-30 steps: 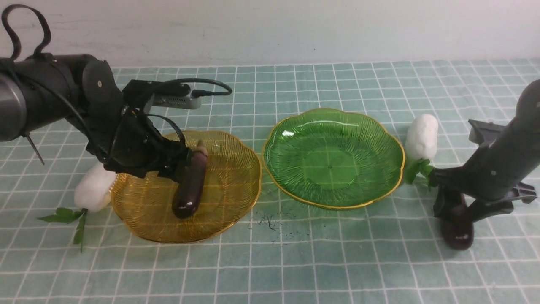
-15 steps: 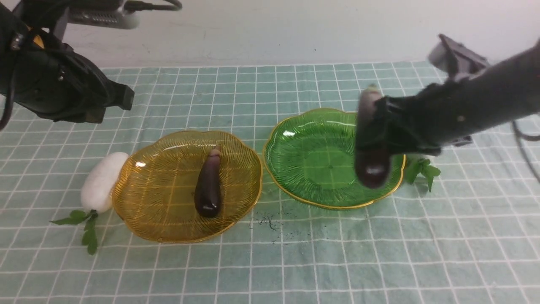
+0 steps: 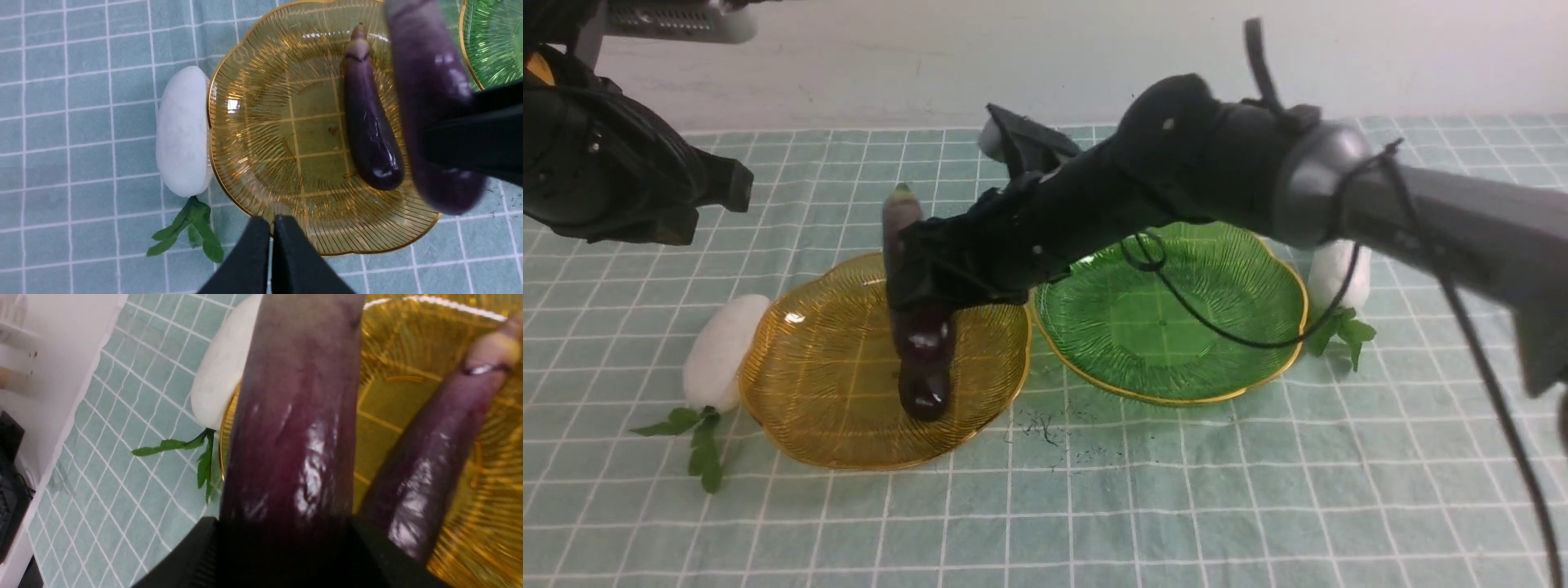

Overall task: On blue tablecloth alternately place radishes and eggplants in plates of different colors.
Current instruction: 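Pick up the eggplant and place it on the yellow plate with the right gripper, then pick up the white radish and place it on the plate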

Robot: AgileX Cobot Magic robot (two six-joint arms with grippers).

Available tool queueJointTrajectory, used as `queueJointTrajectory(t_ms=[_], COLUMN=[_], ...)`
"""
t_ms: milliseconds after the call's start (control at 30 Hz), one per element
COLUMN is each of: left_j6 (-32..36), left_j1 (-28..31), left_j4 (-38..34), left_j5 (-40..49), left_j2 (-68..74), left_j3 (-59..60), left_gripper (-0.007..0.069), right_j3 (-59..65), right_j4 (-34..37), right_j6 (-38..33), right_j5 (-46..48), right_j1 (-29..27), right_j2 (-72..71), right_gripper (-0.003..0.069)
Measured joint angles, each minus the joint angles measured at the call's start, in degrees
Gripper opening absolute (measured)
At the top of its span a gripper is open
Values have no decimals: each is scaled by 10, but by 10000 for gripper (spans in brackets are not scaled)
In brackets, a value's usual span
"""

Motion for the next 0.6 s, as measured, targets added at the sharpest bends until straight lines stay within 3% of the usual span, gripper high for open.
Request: queueJointTrajectory(t_ms=[167, 300, 400, 600], left_j6=[0, -1, -8, -9], left_j1=[0, 0, 0, 20], left_j4=[0, 2, 2, -2], left_j5=[4, 4, 4, 4], left_j2=[-11, -16, -18, -19], left_j3=[16, 40, 54, 56], left_gripper=[-8, -6, -6, 7], right_j3=[-91, -126, -146, -196], right_j4=[0, -6, -22, -76], right_j6=[22, 48, 53, 73], right_j5=[30, 63, 113, 218], right_j1=[19, 19, 13, -21], right_j2=[70, 87, 87, 82], right_gripper=[350, 428, 534, 556])
